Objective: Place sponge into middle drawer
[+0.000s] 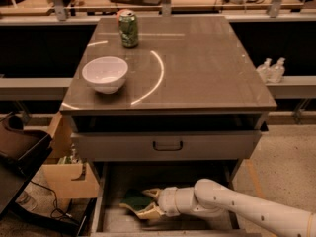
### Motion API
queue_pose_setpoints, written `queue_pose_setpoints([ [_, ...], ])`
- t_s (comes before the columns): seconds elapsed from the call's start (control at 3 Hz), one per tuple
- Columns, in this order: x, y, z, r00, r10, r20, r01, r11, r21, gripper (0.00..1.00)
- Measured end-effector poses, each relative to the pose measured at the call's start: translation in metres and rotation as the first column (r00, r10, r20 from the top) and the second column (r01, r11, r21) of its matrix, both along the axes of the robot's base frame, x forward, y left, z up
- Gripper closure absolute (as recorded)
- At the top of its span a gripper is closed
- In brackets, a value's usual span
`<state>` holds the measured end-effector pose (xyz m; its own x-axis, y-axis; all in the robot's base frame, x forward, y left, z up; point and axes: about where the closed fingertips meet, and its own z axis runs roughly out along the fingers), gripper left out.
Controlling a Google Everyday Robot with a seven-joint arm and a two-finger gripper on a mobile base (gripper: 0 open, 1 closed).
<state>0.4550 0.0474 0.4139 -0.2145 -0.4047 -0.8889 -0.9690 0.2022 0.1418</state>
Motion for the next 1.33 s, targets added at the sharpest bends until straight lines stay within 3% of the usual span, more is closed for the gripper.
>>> queue_pose_setpoints([
  [0.33,0.0097,0.0134,-0.0234,0.999,0.044,-0.014,-0.045,0.996,-0.073,1.0],
  [0.67,0.0086,0.0183,-0.0269,0.9982,0.057,-0.019,-0.058,0.995,-0.081,0.84],
  [1.33,0.0068,0.0215,-0.0276,0.9978,0.063,-0.021,-0.065,0.995,-0.079,0.39],
])
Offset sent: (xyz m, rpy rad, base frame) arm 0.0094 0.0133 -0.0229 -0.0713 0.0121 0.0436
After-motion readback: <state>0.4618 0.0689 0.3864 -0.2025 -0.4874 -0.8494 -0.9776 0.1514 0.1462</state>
